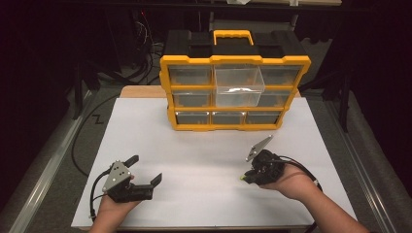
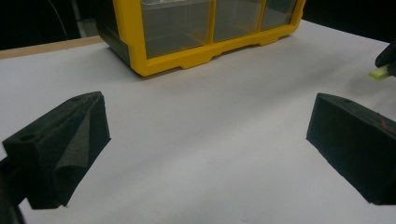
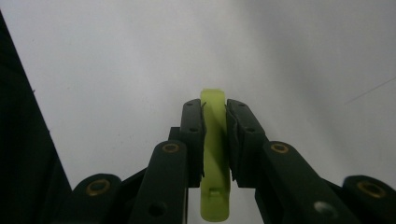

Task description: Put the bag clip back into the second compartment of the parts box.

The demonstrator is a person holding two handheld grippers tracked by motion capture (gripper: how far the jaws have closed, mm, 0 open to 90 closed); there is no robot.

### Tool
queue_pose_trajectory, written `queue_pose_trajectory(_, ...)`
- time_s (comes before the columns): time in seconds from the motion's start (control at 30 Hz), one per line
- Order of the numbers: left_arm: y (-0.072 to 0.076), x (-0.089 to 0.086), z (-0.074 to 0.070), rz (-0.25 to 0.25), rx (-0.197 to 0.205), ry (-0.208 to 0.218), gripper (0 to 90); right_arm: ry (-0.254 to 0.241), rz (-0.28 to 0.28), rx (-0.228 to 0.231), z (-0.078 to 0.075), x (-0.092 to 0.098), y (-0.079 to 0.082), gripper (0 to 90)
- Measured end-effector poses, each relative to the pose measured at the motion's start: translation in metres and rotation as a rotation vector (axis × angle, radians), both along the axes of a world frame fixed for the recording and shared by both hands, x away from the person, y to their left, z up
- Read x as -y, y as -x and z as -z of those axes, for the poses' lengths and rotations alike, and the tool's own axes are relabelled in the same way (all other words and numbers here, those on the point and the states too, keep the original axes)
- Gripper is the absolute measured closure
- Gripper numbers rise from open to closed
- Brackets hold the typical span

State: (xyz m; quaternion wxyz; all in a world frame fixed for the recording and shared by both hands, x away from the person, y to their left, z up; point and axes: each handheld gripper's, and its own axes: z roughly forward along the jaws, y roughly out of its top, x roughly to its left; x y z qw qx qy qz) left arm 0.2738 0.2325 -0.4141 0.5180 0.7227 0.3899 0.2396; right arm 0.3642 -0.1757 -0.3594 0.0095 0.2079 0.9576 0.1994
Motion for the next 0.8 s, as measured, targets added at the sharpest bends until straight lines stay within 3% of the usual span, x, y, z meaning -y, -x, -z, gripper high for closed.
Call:
queue_pose_trajectory(0.13,0.001,0.001,0.000,0.002,0.004,0.001,0.7,0.028,-0.016,-0.010,-0.010,0.001,-0.002,79.0)
queue_pose_trajectory(0.47,0.001,0.001,0.000,0.003,0.010,0.006,0.7,0.031,-0.045,-0.030,-0.036,0.002,-0.006,79.0)
queue_pose_trajectory(0.8,0.001,0.001,0.000,0.008,0.013,0.005,0.8,0.049,-0.092,-0.012,-0.080,-0.006,-0.014,79.0)
